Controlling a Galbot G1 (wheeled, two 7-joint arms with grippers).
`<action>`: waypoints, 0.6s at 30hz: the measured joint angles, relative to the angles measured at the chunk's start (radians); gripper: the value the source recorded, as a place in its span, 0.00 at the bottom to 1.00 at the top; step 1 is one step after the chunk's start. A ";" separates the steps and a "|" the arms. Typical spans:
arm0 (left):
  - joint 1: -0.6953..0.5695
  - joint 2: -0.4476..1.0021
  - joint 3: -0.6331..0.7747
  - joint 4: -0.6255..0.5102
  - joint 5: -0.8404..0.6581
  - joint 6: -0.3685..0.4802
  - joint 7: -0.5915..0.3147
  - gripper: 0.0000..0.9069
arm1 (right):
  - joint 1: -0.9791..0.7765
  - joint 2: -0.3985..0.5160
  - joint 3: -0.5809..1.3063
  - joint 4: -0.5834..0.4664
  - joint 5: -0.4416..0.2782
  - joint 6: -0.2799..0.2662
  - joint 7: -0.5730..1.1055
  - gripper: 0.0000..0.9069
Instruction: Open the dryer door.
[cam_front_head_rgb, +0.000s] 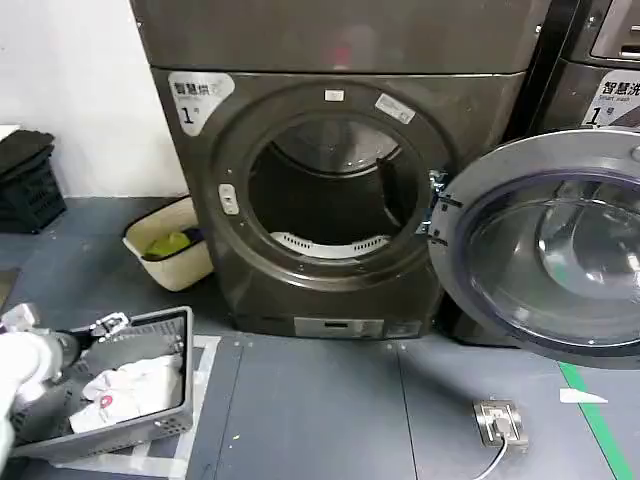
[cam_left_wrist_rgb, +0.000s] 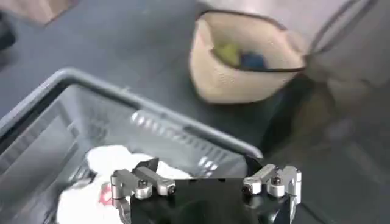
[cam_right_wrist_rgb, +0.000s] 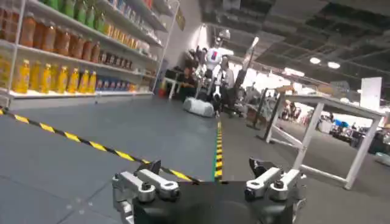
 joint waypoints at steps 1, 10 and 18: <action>0.003 0.006 0.000 0.013 -0.031 0.000 -0.011 1.00 | -0.001 0.001 -0.001 0.000 0.000 0.002 0.000 1.00; -0.005 0.079 0.039 0.153 -0.252 0.000 -0.135 1.00 | 0.001 0.001 -0.016 0.004 -0.004 0.008 -0.003 1.00; -0.016 0.115 0.086 0.206 -0.376 0.000 -0.195 1.00 | 0.002 0.006 -0.029 0.003 -0.004 0.019 -0.009 1.00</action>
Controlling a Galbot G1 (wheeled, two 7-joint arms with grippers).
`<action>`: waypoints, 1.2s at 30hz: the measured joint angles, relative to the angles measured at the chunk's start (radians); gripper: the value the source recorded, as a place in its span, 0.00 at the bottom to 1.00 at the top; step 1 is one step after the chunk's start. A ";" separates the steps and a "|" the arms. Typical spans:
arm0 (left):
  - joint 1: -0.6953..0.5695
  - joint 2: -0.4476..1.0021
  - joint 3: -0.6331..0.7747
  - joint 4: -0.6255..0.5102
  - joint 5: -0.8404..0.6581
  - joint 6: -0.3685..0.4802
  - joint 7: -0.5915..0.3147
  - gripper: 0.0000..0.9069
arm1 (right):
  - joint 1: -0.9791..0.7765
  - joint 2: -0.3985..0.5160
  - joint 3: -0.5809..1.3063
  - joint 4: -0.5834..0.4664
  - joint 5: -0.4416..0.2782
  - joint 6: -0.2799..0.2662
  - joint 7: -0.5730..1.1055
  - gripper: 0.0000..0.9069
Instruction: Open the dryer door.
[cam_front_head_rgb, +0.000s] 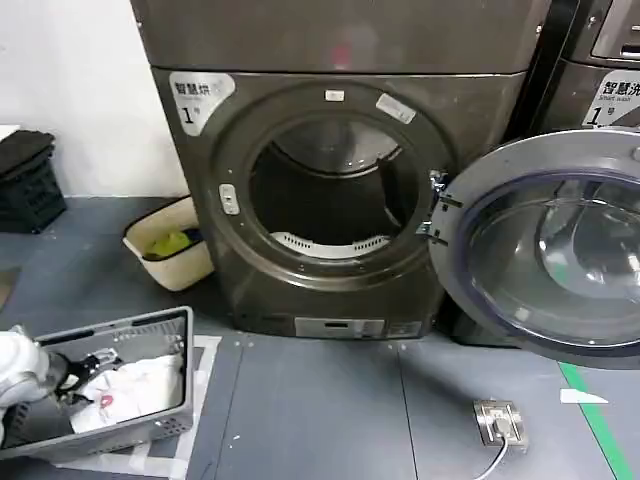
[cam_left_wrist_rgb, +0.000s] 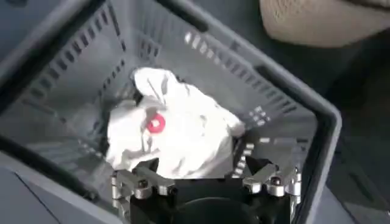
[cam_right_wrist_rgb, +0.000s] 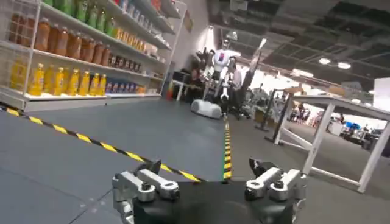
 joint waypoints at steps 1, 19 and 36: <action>0.000 0.000 0.004 0.005 0.001 0.000 0.000 1.00 | 0.001 0.001 -0.002 0.000 0.000 0.001 -0.001 1.00; -0.002 0.003 0.007 0.013 -0.020 0.000 -0.002 1.00 | -0.001 0.006 -0.001 -0.001 0.004 0.011 -0.003 1.00; 0.009 0.013 0.000 -0.025 -0.013 0.000 -0.006 1.00 | 0.001 0.010 -0.006 -0.002 0.003 0.023 -0.007 1.00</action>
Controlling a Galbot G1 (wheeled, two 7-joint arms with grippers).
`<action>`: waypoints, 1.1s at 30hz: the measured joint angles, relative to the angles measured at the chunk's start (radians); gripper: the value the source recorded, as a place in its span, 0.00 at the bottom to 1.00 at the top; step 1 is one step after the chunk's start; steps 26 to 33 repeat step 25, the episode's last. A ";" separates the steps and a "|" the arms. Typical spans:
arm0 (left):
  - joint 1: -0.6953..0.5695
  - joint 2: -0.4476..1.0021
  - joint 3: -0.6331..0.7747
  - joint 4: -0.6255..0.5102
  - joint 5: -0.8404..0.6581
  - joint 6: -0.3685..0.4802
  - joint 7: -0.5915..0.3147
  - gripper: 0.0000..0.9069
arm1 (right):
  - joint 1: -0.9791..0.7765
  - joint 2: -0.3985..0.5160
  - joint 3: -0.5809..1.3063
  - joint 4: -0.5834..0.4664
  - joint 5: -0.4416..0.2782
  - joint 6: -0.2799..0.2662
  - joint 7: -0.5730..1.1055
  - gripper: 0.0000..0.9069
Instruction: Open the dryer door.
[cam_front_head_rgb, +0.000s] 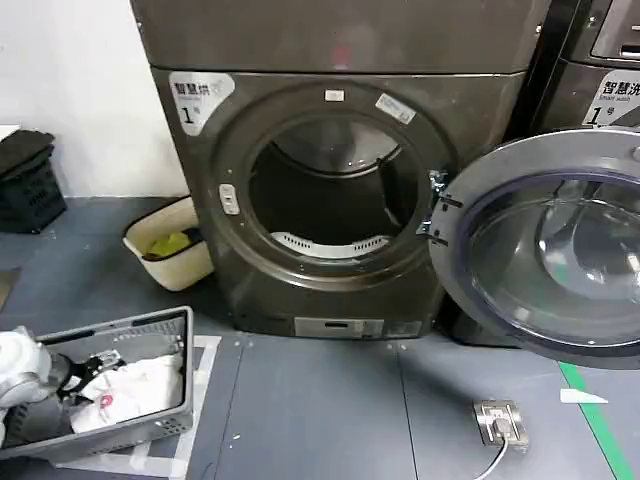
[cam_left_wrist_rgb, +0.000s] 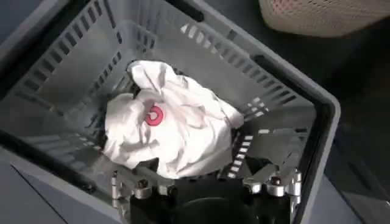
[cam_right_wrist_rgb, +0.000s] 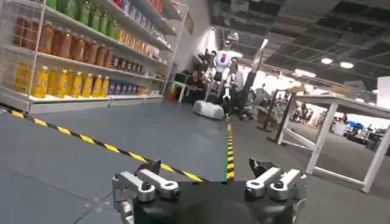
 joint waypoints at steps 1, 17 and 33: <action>0.002 0.002 -0.002 -0.004 0.002 0.000 0.000 1.00 | 0.000 0.001 0.000 0.000 -0.001 0.000 0.000 1.00; 0.020 0.030 -0.014 -0.047 0.027 0.000 -0.028 1.00 | 0.005 0.002 -0.010 -0.011 -0.006 0.005 -0.002 1.00; 0.019 0.032 -0.008 -0.050 0.036 0.000 -0.029 1.00 | 0.005 0.002 -0.010 -0.013 -0.006 0.007 -0.003 1.00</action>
